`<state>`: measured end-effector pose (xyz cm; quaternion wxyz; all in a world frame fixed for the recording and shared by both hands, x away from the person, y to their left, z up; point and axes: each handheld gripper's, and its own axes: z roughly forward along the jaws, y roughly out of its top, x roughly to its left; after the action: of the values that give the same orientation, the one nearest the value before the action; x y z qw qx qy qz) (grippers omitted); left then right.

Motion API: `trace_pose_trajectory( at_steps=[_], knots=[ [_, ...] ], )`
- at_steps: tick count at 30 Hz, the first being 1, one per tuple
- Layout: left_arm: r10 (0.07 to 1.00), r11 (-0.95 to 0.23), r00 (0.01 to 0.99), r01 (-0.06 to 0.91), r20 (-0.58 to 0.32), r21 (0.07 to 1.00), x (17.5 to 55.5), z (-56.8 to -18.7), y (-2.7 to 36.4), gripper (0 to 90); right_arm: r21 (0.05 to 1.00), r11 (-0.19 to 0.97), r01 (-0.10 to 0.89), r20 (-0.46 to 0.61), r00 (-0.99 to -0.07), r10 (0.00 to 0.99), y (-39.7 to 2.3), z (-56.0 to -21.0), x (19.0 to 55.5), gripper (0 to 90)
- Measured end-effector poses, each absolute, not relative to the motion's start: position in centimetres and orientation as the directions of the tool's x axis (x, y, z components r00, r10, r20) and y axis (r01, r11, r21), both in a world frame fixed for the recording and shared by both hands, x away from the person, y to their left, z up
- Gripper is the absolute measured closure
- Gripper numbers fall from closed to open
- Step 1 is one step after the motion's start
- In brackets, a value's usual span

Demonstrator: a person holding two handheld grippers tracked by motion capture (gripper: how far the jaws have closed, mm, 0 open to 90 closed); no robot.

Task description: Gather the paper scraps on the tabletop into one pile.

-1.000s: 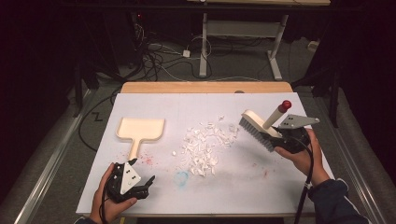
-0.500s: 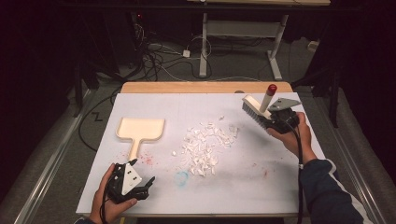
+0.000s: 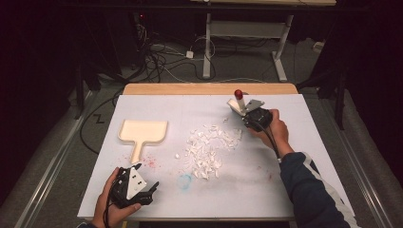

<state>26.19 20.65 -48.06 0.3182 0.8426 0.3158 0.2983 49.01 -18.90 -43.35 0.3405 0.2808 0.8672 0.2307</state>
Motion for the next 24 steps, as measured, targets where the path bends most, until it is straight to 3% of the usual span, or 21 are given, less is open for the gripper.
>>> trace_pose_trajectory(
  at_steps=[5,14,24],
  knots=[
    [0.723,-0.595,0.623,0.340,0.299,0.729,26.2,-48.1,20.7,16.6,0.616,0.737,0.278,-0.442,-0.653,0.615,-16.8,-44.1,47.9,68.2],
    [0.717,-0.596,0.630,0.335,0.297,0.729,26.2,-48.0,20.5,16.7,0.652,0.747,0.133,-0.381,-0.794,0.473,-14.3,-44.2,43.9,68.1],
    [0.710,-0.603,0.638,0.333,0.297,0.725,26.3,-48.1,20.3,16.7,0.667,0.745,0.017,-0.344,-0.879,0.329,-14.3,-43.4,38.8,68.2]
  ],
)
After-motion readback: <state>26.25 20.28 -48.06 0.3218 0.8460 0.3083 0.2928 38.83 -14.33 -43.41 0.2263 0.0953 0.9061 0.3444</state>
